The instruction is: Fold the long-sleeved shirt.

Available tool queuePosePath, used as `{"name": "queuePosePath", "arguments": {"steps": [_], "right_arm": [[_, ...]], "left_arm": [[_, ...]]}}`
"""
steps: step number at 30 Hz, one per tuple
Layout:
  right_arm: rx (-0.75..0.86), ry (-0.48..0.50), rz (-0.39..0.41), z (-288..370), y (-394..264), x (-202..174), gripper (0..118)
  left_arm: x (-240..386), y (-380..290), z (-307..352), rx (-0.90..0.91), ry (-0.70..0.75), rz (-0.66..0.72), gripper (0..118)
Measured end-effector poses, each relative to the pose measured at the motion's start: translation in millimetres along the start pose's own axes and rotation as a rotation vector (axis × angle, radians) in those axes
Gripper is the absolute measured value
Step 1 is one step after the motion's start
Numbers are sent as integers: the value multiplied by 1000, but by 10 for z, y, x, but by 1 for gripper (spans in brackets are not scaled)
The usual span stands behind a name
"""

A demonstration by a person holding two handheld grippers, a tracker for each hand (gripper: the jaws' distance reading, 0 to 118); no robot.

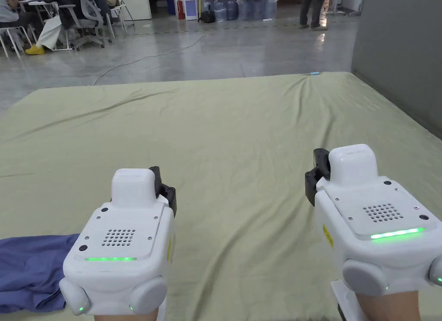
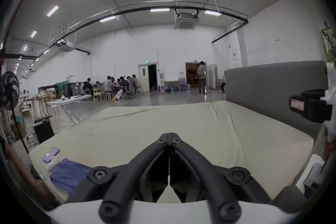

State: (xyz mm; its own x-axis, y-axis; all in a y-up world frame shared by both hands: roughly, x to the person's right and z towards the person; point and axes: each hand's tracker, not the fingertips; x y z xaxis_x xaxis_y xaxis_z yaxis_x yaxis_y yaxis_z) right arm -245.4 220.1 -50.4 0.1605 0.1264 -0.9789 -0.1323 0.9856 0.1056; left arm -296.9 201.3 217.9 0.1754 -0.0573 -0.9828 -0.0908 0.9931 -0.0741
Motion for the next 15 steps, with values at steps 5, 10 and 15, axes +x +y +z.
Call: {"name": "queuePosePath", "arguments": {"steps": [5,10,15], "right_arm": [[-14,9,0,3,-24,20,0],[-36,2,-29,2,-58,98,0],[-55,-40,-71,-23,-91,172,116]], "left_arm": [[26,-1,-2,-2,-9,4,0],[80,70,-5,17,-36,28,1],[136,60,-21,47,-87,28,117]]}}
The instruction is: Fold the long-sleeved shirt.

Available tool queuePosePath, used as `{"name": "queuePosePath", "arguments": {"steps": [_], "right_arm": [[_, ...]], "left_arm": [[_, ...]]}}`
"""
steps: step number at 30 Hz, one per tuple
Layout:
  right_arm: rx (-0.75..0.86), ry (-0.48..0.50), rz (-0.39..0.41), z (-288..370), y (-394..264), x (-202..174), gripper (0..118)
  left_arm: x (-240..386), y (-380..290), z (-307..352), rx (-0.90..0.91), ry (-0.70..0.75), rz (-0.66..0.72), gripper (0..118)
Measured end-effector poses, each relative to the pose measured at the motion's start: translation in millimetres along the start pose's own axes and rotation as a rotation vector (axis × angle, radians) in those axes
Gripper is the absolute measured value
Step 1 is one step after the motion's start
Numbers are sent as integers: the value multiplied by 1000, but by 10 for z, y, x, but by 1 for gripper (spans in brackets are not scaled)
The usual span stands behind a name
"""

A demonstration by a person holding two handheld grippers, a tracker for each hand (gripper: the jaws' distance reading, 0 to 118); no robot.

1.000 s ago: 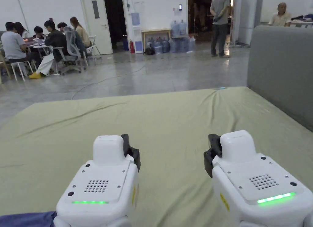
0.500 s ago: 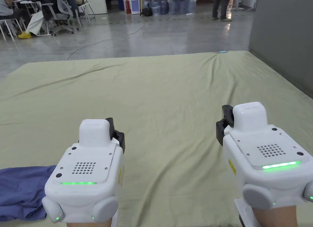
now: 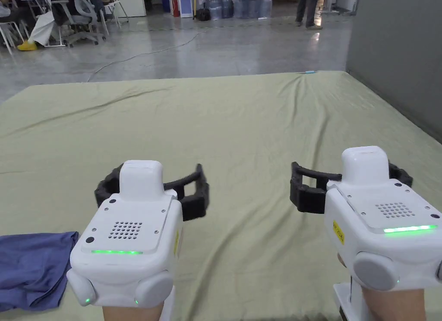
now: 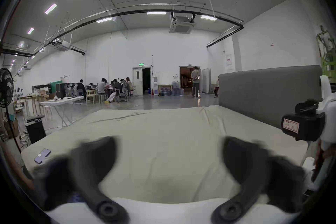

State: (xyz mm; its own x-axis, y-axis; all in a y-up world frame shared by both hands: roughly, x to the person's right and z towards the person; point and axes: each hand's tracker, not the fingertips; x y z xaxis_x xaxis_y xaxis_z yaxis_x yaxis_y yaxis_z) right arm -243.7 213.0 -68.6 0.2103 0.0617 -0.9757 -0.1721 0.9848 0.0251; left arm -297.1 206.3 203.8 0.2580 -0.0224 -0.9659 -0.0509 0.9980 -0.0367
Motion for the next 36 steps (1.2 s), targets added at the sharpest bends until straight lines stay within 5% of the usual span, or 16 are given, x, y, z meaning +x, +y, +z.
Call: {"name": "queuePosePath", "arguments": {"steps": [36], "right_arm": [[73,-64,14,209,59,171,117]], "left_arm": [[171,174,146,-11,-13,-5,117]]}}
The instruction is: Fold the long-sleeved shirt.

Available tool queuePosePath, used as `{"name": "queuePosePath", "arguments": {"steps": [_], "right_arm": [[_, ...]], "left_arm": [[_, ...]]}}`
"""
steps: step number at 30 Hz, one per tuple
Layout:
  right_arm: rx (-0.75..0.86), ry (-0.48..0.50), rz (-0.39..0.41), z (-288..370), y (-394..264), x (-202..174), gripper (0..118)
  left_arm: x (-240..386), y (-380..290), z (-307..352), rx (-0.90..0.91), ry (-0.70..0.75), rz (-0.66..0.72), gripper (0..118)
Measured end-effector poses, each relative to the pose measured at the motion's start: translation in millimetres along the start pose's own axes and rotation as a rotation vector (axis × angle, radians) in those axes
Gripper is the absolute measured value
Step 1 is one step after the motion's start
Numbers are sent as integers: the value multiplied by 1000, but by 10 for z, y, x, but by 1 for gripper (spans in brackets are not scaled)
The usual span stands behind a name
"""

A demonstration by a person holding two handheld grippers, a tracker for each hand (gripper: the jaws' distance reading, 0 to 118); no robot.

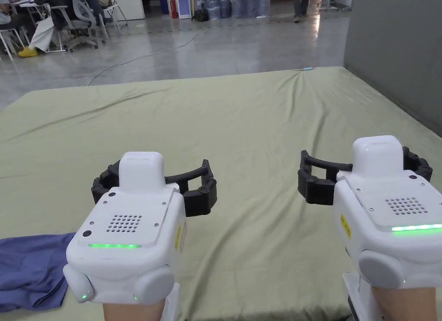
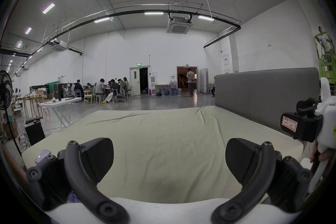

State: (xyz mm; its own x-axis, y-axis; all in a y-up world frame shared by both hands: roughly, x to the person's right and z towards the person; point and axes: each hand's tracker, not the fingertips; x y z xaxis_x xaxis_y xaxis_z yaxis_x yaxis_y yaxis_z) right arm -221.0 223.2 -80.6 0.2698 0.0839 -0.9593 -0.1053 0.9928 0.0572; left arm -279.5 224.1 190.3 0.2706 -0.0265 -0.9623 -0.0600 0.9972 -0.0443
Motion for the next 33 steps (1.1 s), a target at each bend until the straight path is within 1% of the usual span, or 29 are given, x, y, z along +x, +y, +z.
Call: {"name": "queuePosePath", "arguments": {"steps": [3,6,11,16,20,26,33], "right_arm": [[-8,-10,32,-17,0,-4,117],[-18,-18,47,-40,0,-19,117],[-24,-9,36,-62,-4,-47,117],[-23,-7,37,-67,-17,-92,117],[-26,-20,65,-63,-15,-143,117],[-19,-13,50,-87,42,-121,117],[-23,-15,59,-90,46,-103,117]], "left_arm": [[25,-22,0,-2,-9,18,117],[25,-42,-19,-12,-27,29,117],[-18,-48,-50,-21,-18,4,117],[-84,-26,-18,-7,-13,21,117],[-108,1,-47,-3,-7,19,117],[-69,41,-86,1,-14,15,117],[-24,5,-117,-8,-21,23,117]]}}
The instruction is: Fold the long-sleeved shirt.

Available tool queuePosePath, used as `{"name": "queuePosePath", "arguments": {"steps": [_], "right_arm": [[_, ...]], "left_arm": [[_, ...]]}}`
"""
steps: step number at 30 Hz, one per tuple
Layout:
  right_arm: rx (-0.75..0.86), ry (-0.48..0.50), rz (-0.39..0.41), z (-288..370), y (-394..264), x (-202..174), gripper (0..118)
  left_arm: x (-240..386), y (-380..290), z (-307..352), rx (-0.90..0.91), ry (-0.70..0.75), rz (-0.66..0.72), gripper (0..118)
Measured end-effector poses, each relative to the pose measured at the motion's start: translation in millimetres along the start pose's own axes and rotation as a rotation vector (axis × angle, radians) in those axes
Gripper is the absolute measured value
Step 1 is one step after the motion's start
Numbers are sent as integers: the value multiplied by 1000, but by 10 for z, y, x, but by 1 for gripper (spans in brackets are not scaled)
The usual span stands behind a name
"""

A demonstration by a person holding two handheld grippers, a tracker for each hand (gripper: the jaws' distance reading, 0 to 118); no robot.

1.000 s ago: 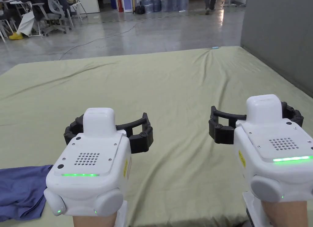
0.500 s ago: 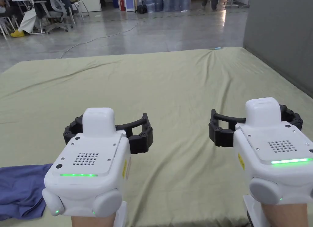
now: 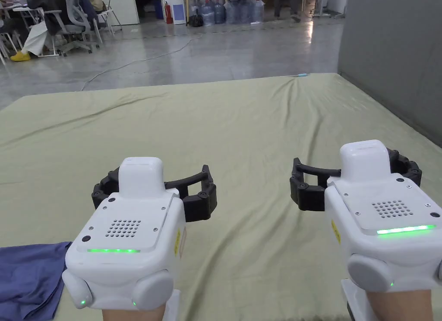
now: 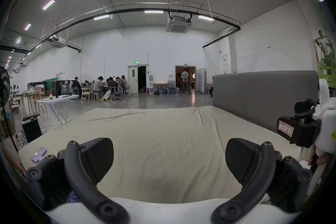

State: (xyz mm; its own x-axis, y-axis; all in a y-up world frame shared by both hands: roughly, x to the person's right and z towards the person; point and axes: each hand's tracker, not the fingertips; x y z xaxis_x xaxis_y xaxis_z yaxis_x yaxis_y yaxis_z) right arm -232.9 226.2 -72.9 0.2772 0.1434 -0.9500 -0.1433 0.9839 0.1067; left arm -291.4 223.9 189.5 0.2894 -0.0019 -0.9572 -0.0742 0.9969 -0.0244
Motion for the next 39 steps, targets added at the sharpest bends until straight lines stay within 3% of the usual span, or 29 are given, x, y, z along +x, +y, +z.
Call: {"name": "queuePosePath", "arguments": {"steps": [39], "right_arm": [[-29,0,-4,-69,-49,-59,117]], "left_arm": [[-52,-50,-21,-20,30,-1,117]]}}
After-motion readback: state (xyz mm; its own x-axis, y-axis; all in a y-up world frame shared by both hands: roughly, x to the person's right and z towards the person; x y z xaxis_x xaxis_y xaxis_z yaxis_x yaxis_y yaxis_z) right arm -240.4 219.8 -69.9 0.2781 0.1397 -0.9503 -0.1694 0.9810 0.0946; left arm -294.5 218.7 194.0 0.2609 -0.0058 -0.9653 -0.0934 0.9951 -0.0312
